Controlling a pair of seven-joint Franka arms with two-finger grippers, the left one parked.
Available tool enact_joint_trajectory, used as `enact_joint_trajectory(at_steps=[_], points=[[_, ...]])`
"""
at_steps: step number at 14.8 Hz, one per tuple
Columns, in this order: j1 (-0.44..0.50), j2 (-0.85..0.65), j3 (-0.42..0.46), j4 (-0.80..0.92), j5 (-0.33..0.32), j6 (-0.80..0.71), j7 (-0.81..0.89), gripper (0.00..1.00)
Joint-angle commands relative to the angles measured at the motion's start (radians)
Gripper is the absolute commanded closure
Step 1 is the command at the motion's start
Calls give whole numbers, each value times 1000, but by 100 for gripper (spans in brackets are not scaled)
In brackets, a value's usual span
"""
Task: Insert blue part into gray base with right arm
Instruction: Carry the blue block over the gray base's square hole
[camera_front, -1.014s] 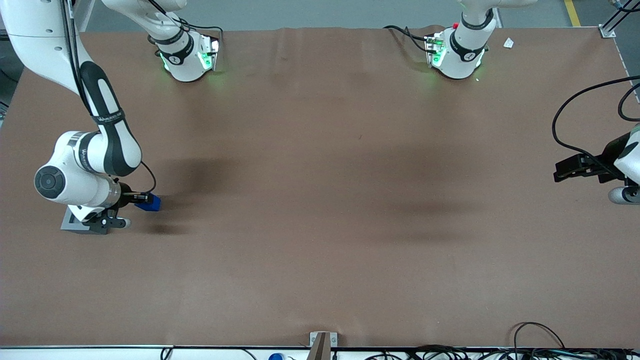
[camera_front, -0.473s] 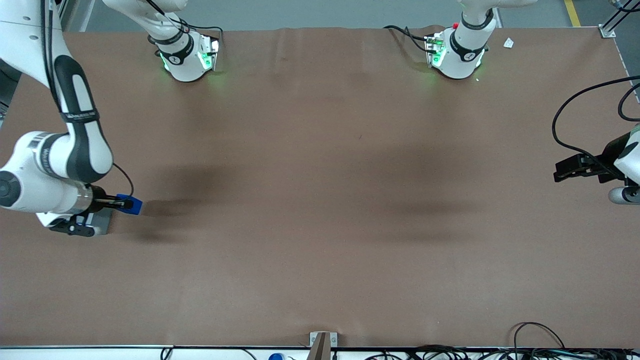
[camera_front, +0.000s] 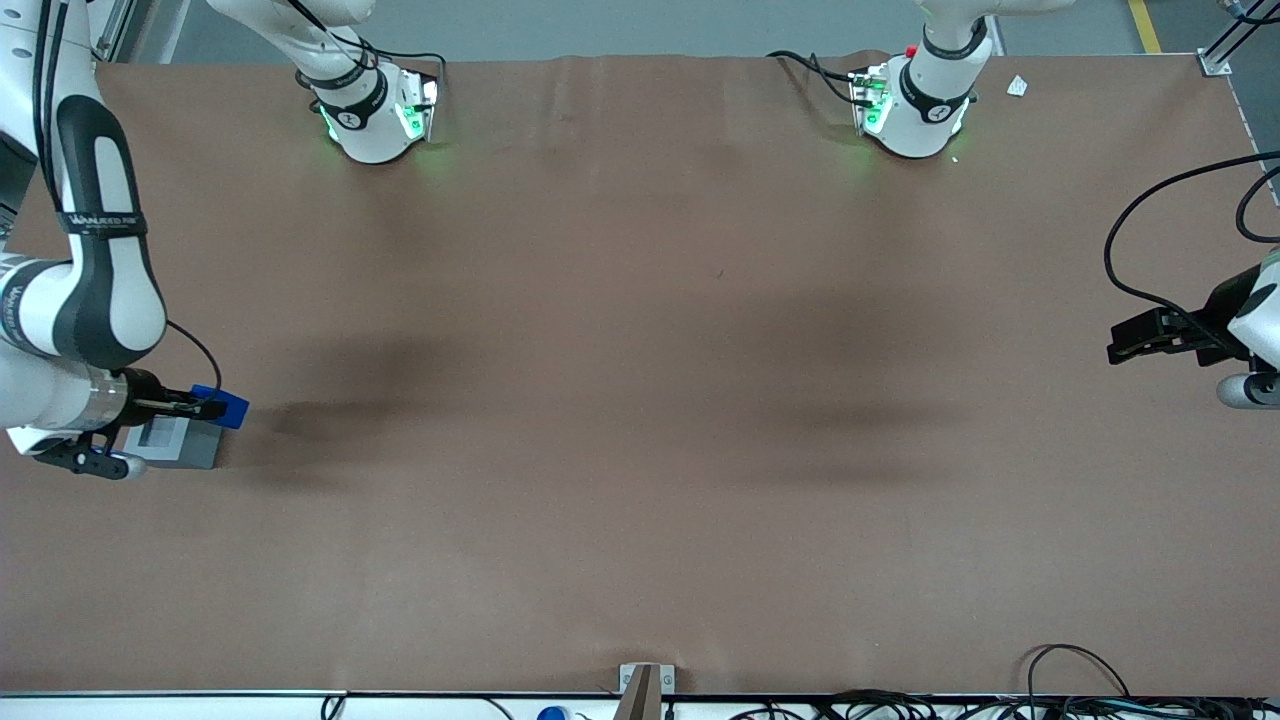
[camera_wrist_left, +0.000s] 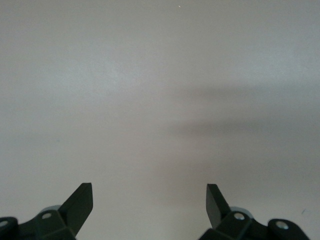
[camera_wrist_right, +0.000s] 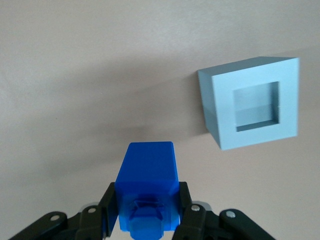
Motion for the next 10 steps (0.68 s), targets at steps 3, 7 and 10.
enact_joint_trajectory(at_steps=[3, 7, 10], points=[[-52, -3, 12, 25, 10, -23, -28, 99], [-84, -1, 10, 41, 1, -23, -37, 99], [-104, 25, 10, 68, 1, -22, -106, 99]])
